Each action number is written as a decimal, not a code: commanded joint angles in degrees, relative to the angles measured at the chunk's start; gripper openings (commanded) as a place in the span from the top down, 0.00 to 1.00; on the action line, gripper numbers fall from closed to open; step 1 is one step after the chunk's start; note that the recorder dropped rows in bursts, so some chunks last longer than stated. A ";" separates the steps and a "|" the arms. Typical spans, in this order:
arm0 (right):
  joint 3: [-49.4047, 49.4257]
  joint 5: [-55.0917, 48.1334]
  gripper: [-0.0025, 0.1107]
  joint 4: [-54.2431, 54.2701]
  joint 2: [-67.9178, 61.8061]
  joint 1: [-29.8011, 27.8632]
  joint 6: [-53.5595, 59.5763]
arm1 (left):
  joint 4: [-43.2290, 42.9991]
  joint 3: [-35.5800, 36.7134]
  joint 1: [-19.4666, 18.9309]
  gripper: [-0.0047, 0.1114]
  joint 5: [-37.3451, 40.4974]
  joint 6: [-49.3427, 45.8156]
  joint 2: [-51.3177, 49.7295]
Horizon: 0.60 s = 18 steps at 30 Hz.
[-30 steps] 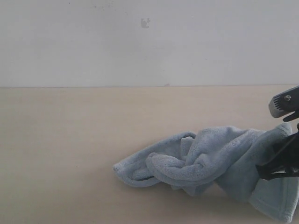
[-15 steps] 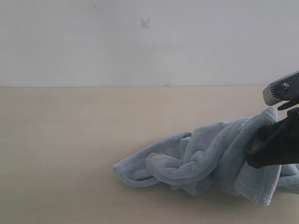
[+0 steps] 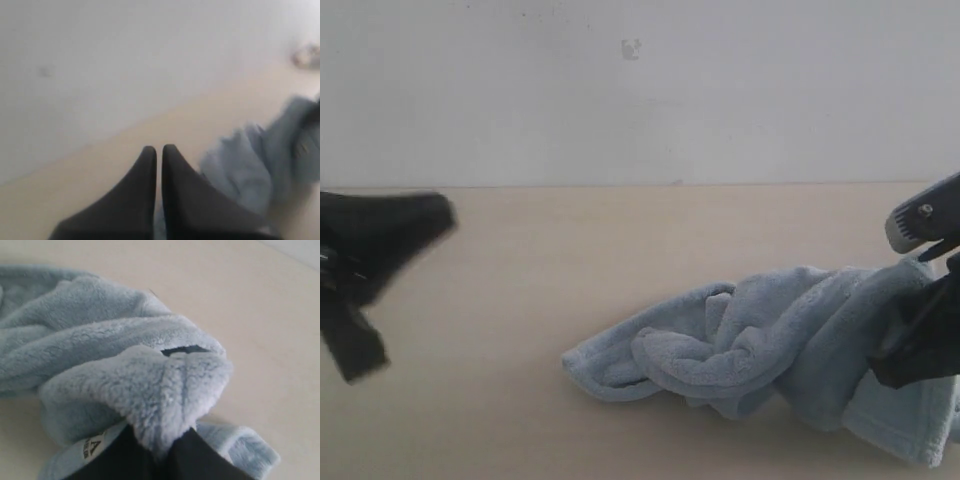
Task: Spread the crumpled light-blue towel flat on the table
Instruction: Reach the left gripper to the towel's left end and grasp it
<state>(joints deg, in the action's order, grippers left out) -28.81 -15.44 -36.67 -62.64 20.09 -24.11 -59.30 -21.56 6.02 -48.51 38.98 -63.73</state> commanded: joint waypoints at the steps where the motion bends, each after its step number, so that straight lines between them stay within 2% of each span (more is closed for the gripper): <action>1: 0.10 -9.78 0.98 -2.91 0.07 -0.13 0.66 | -23.56 -8.57 6.59 0.93 -1.22 1.05 -19.26; 5: 0.10 -13.38 0.98 -2.91 0.07 -0.13 0.40 | -28.56 -14.81 10.20 0.93 -2.90 1.84 -32.29; 10: 0.10 -14.46 0.98 -2.60 0.07 -0.13 0.26 | -28.31 -21.83 11.83 0.93 -8.23 1.72 -39.45; 12: 0.10 -14.19 0.98 -2.60 0.07 -0.13 -0.56 | -28.31 -23.72 11.94 0.92 -7.87 1.72 -41.13; 14: 0.10 -13.38 0.98 -2.60 0.07 -0.13 -1.43 | -28.63 -24.66 11.94 0.87 -5.38 0.60 -42.94; 18: 0.10 -12.22 0.98 -2.60 0.07 -0.13 -1.54 | -30.65 -26.51 11.94 0.66 1.21 -0.89 -47.00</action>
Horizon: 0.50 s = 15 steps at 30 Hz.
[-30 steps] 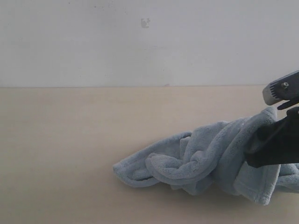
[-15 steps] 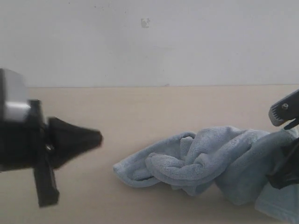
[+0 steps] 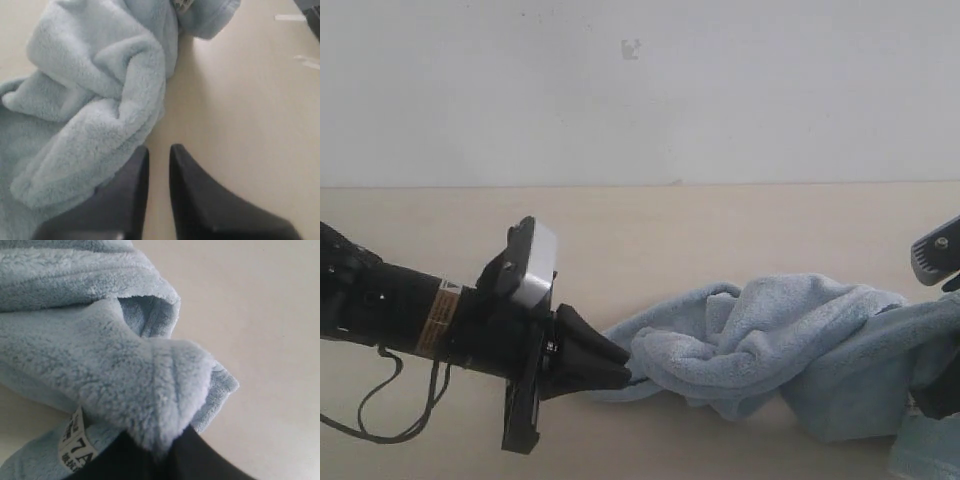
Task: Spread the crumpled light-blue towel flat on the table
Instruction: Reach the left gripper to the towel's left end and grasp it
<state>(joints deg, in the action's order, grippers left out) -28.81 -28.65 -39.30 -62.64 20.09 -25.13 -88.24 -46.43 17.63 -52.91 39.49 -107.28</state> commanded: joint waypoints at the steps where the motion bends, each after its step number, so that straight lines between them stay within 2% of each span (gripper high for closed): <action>1: 0.10 0.78 0.98 0.03 0.07 -0.13 -0.51 | -1.71 -2.12 0.32 0.59 7.27 -1.40 -3.99; 3: 0.10 0.63 0.98 0.03 0.07 -0.13 -0.51 | -1.71 -3.11 0.32 0.49 10.10 -1.40 -4.81; 6: 0.10 0.62 0.98 0.03 0.07 -0.13 -1.32 | -1.71 -3.48 0.32 0.41 16.22 -1.40 -4.84; 10: 0.10 0.16 0.98 0.23 0.07 -0.13 -1.32 | -1.58 -3.48 0.32 0.40 24.22 -0.26 -5.17; 15: 0.10 0.09 0.98 0.23 0.07 -0.13 -1.94 | -1.70 -3.48 0.32 0.40 23.51 -0.11 -6.73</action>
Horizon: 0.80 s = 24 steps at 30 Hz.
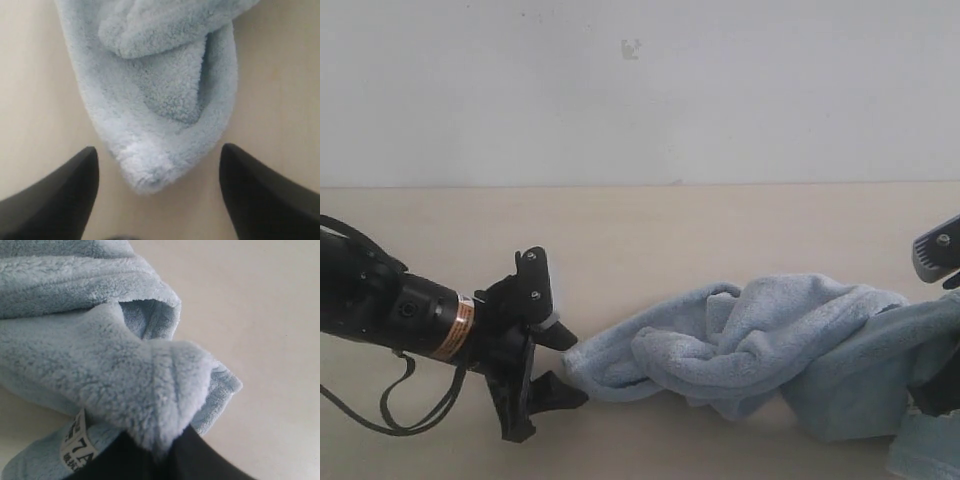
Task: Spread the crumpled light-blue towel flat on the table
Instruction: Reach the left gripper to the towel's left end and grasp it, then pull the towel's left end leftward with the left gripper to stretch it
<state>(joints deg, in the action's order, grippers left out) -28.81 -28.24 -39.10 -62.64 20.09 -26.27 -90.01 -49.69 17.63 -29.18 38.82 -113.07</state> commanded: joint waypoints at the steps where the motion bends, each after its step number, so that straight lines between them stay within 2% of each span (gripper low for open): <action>1: 0.10 -0.33 0.98 0.03 0.07 -0.13 -0.81 | 0.07 -0.22 0.32 0.40 -0.22 0.56 -1.02; 3: 0.10 -0.33 0.98 0.03 0.07 -0.13 -0.81 | 0.07 -0.22 0.32 0.45 -0.22 0.56 -1.17; 5: 0.10 -0.33 0.98 0.03 0.07 -0.13 -0.81 | 0.58 -0.33 0.32 0.58 0.16 0.56 -1.03; 8: 0.10 -0.33 0.98 0.03 0.07 -0.13 -1.46 | 0.69 -0.33 0.32 0.91 0.78 1.53 0.71; 18: 0.10 0.45 0.98 0.03 0.07 -0.13 -3.35 | 0.69 -0.33 0.32 0.93 2.96 11.79 12.94; 20: 0.10 0.10 0.98 0.03 0.07 -0.13 -3.35 | 0.31 -0.20 0.32 0.93 8.11 15.16 16.00; 22: 0.10 -0.30 0.98 0.03 0.07 -0.13 -3.35 | 0.17 0.47 0.32 0.93 20.00 22.71 19.79; 24: 0.10 -0.99 0.98 -0.09 0.07 -0.13 -3.35 | 0.44 1.65 0.32 0.93 35.86 29.49 23.59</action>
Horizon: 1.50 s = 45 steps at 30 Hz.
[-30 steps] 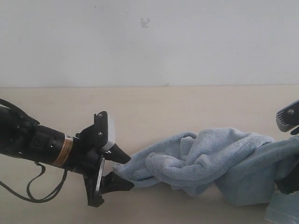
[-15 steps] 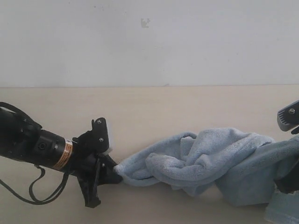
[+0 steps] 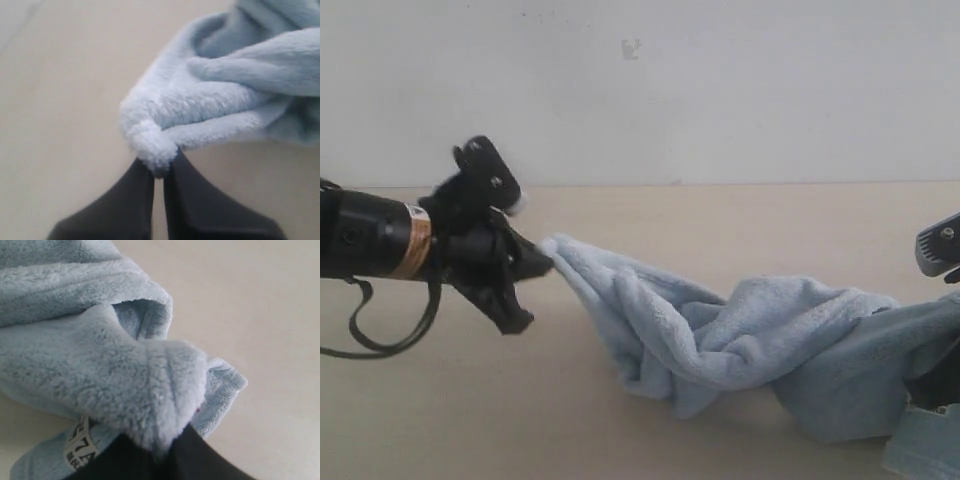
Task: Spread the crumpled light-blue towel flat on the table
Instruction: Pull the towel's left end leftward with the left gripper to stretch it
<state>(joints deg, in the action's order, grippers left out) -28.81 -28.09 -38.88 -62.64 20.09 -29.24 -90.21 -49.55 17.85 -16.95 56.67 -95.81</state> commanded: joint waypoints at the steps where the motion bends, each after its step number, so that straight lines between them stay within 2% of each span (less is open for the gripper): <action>1: 0.10 -1.60 0.98 -0.31 0.07 -0.13 -0.38 | 1.06 2.14 0.00 0.93 29.65 12.28 7.78; 3: 0.10 -1.91 0.98 -0.42 0.07 -0.13 -0.38 | 2.61 3.19 -0.12 0.93 40.73 12.28 11.20; 5: 0.10 -1.91 0.98 -0.42 0.07 -0.13 -0.38 | 6.50 3.94 -0.12 0.93 44.25 10.92 14.22; 7: 0.10 -1.80 0.98 -0.42 0.07 -0.13 0.01 | 12.96 4.92 -0.12 0.93 42.85 6.19 17.22; 10: 0.10 -2.04 0.98 -0.54 0.07 -0.13 0.01 | 25.03 6.59 -0.12 0.93 41.96 -5.86 19.94; 12: 0.10 -2.58 0.98 -0.25 0.07 -0.13 0.01 | 33.16 6.81 -0.12 0.93 43.74 -14.09 20.65; 14: 0.10 -3.38 0.97 0.22 0.07 -0.13 -0.10 | 36.94 6.81 -0.12 0.93 45.85 -20.55 20.63; 17: 0.10 -3.66 0.86 6.95 0.07 -0.13 5.38 | 37.80 7.19 -0.12 0.92 46.64 -22.20 20.28; 18: 0.10 -4.43 0.77 12.01 0.07 -0.13 12.29 | 37.37 7.19 -0.12 0.90 46.64 -22.77 20.12; 19: 0.10 -4.72 0.74 13.43 0.07 -0.13 14.62 | 37.25 7.19 -0.12 0.87 46.23 -23.33 19.84; 20: 0.10 -5.10 0.68 14.16 0.07 -0.13 15.52 | 37.25 7.19 -0.12 0.77 44.99 -23.44 19.28; 21: 0.10 -5.10 0.66 14.16 0.07 -0.13 15.52 | 37.08 7.19 -0.12 0.69 44.30 -23.44 18.81; 22: 0.10 -5.10 0.66 14.16 0.07 -0.13 14.82 | 37.08 7.19 -0.12 0.53 42.68 -23.44 17.91; 23: 0.10 -5.10 0.66 14.16 0.07 -0.13 14.43 | 37.08 7.19 -0.12 0.45 41.77 -23.44 17.39; 26: 0.10 -5.10 0.66 14.07 0.07 -0.13 13.14 | 37.08 7.19 -0.12 0.26 37.09 -20.56 16.31; 27: 0.10 -4.85 0.66 14.07 0.07 -0.13 13.14 | 37.08 7.19 -0.12 0.26 36.02 -19.07 16.31; 29: 0.10 -3.87 0.66 14.05 0.07 -0.13 13.14 | 44.37 6.96 0.93 0.26 31.21 -15.16 17.51; 30: 0.10 -3.04 0.66 13.94 0.07 -0.13 13.14 | 49.74 6.39 3.19 0.28 31.99 -19.42 19.16; 31: 0.10 -2.46 0.66 13.94 0.07 -0.13 13.14 | 50.56 6.08 4.22 0.32 34.16 -21.95 19.82; 32: 0.10 -1.17 0.66 13.94 0.07 -0.13 12.59 | 51.47 6.20 6.01 0.50 39.19 -25.67 19.92; 33: 0.10 0.18 0.66 13.94 0.07 -0.13 11.98 | 52.17 6.60 6.20 0.66 41.67 -27.02 19.09; 35: 0.10 1.99 0.66 13.94 0.07 -0.13 11.30 | 52.46 7.72 6.20 0.89 43.07 -29.29 17.69; 36: 0.10 2.26 0.66 13.94 0.07 -0.13 11.30 | 52.58 8.12 6.20 0.92 43.55 -30.37 16.94; 39: 0.10 2.51 0.66 13.71 0.07 -0.13 11.30 | 59.75 8.28 6.20 0.92 49.77 -32.70 15.39; 45: 0.10 1.99 0.66 13.71 0.07 -0.13 7.74 | 77.96 8.28 6.20 0.92 61.91 -53.40 15.08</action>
<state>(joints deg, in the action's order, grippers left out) -28.81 -26.12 -24.91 -62.64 20.09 -19.85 -20.14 -41.58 23.74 40.29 11.64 -80.44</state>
